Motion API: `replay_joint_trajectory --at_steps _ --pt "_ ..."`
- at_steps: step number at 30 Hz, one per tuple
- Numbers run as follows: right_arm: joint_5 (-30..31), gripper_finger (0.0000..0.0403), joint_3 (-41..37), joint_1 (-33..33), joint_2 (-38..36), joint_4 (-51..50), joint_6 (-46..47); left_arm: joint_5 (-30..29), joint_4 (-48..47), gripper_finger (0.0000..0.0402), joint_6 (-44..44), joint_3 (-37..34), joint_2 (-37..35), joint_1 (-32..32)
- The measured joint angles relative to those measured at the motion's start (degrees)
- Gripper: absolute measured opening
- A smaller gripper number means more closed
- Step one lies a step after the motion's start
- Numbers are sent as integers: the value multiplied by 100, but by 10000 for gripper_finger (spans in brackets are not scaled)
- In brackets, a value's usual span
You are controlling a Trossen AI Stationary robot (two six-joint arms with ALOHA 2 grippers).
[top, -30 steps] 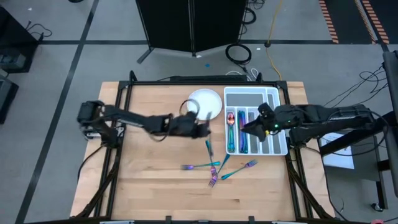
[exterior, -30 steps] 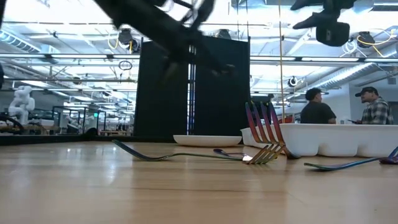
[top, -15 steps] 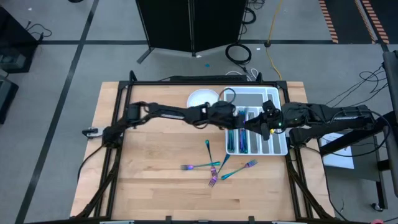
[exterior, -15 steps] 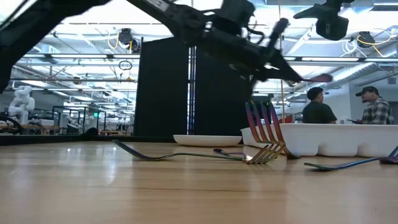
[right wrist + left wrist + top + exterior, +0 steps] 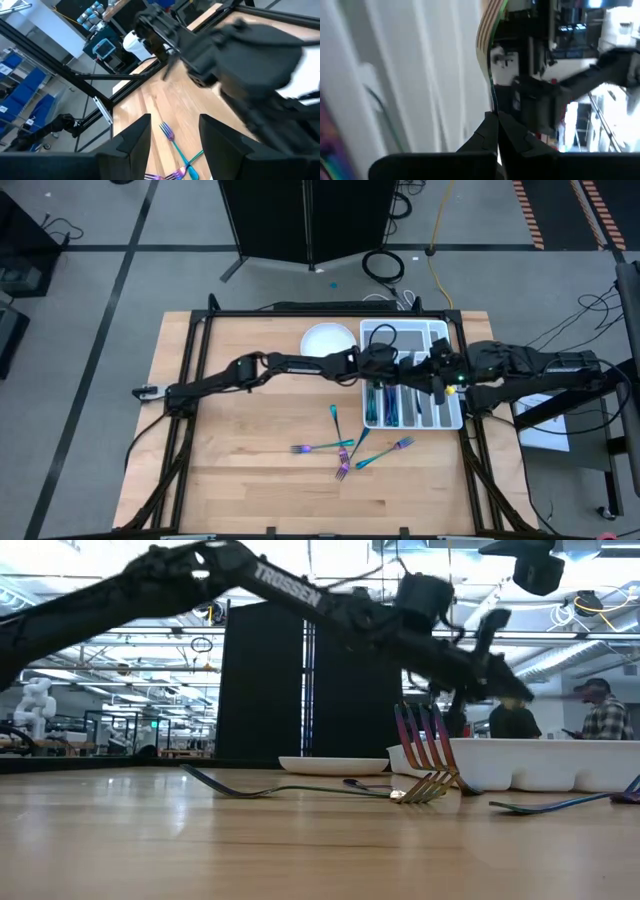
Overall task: Sort silverware
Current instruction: Put the purple fork into the white silverware tray
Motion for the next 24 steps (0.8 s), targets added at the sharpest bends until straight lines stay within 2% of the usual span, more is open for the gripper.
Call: replay_joint_trajectory --at_steps 8,18,24 --pt "-43 160 0 -1 -33 -2 -1 -44 -419 0 -170 74 204 29" --pt "-50 160 0 0 -33 -7 -21 188 -779 0 -286 79 202 105" --pt "-50 160 0 0 -33 -7 -17 185 -829 21 -273 79 202 157"
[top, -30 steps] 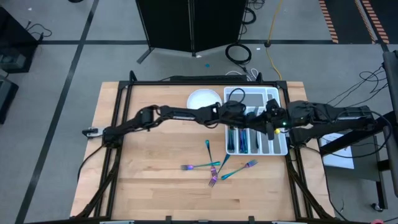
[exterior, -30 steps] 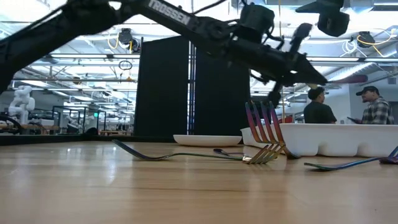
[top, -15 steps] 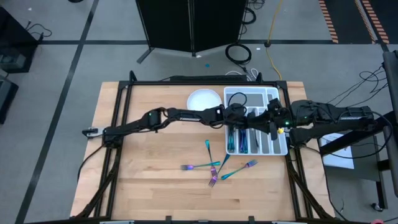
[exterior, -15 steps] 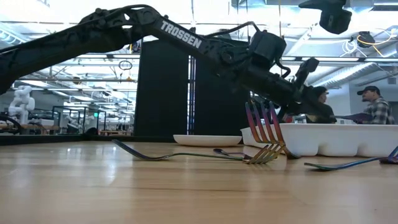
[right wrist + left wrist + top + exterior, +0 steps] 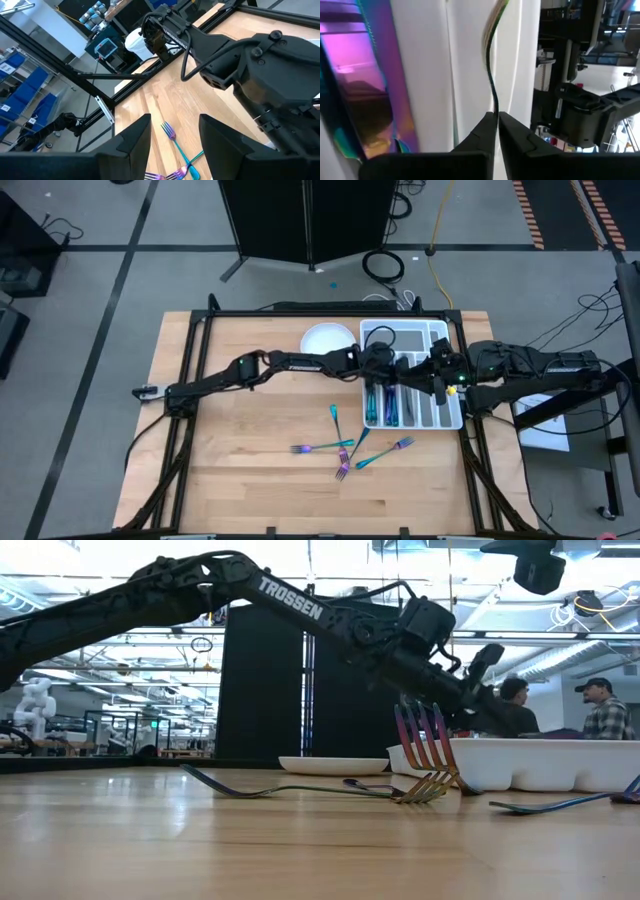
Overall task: Sort silverware
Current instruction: Put the purple fork into the white silverware tray, then adjust the purple fork on the white silverware tray
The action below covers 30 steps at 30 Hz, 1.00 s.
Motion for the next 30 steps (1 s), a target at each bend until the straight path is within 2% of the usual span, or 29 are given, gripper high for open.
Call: replay_joint_trajectory --at_steps 9,17,24,27,30 --pt "-4 160 0 0 0 0 0 1 -9 59 -15 0 0 -8" --pt "-4 160 0 0 0 0 -42 198 24 65 -270 0 0 4" --pt "-7 160 0 0 -9 -2 -42 203 259 65 736 -2 -268 18" --pt "-10 160 0 2 -33 4 5 287 -143 65 1304 -2 -460 16" --pt "-104 160 0 4 -55 7 45 273 -1078 65 2268 -4 -718 -28"
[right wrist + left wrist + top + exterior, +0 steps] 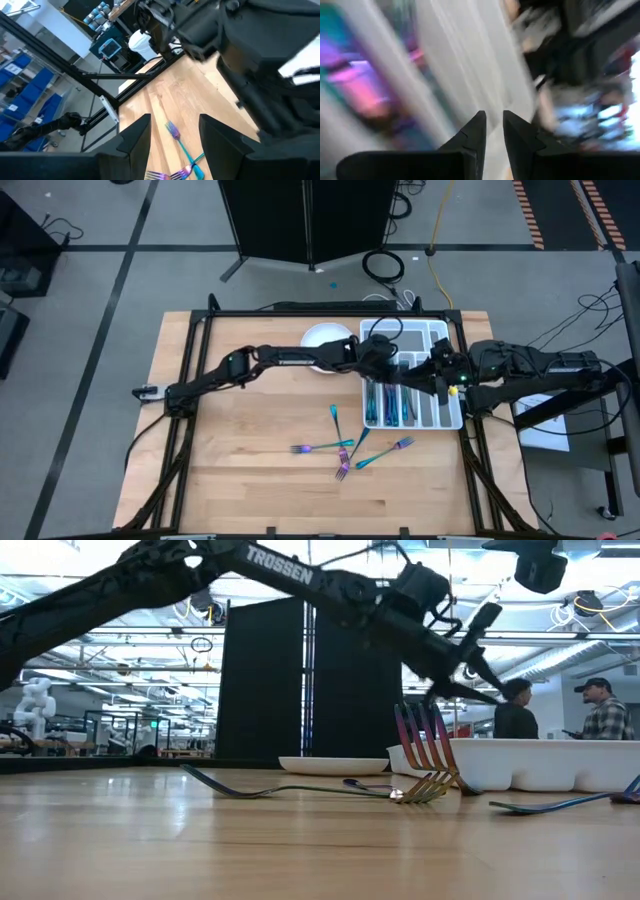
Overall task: Sort silverware
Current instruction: Adjust the purple fork on the white silverware tray
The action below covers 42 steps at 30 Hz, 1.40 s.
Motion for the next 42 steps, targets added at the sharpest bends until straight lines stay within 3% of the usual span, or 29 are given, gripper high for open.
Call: replay_joint_trajectory --at_steps 7,11,17,22,29,36,42 --pt "-27 160 0 5 -20 -105 251 -214 -2037 66 2071 2 -517 -189" --pt "364 154 0 7 91 -1325 1038 -329 -2735 66 2439 2 -581 -265" --pt "745 130 -7 -149 664 -2686 1107 -1854 -4009 66 3336 -9 -1268 -513" --pt "667 114 -80 -303 1420 -3227 1066 -2194 -4400 66 3745 1 -2247 -563" --pt "211 106 -667 -750 2117 -2987 833 -2667 -4588 66 3894 9 -3504 -681" --pt "-89 117 -994 -897 2503 -2216 610 -3015 -4571 66 3887 2 -3922 -812" --pt "-108 121 -1077 -909 2976 -2258 589 -3002 -4640 66 3907 -4 -3901 -862"
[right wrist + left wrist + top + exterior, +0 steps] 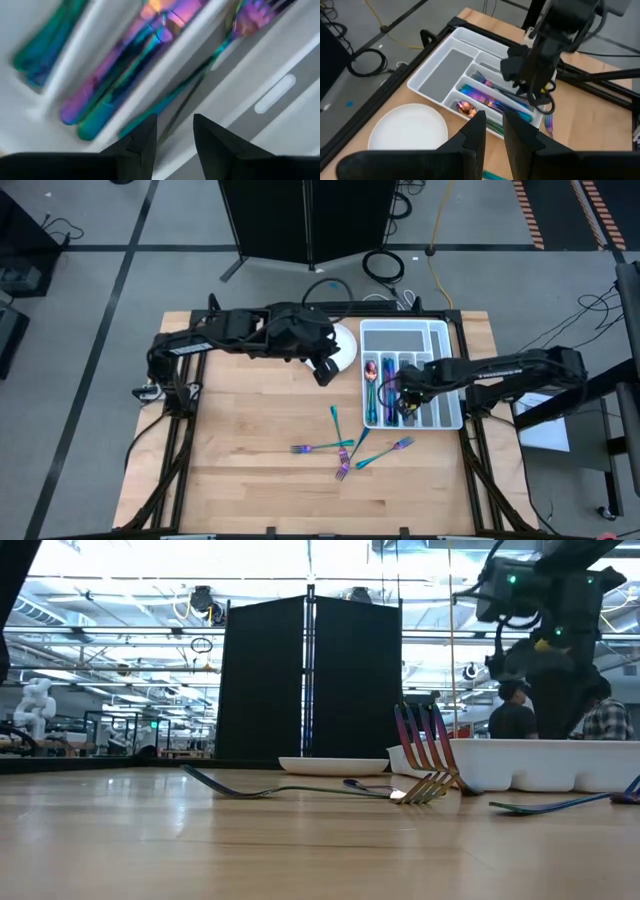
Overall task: Sort silverware
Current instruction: Adjust the purple fork on the white silverware tray
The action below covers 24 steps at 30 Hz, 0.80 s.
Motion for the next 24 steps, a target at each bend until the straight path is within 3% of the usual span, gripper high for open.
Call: replay_joint_trajectory --at_steps 13,22,24 --pt "-366 117 -383 59 484 478 60 20 -91 66 -20 -107 -7 4" --pt "-388 15 -375 52 881 389 355 22 -91 66 -26 -107 -7 -4" --pt "-417 10 -359 50 906 376 478 22 -91 66 -26 -107 -7 -7"
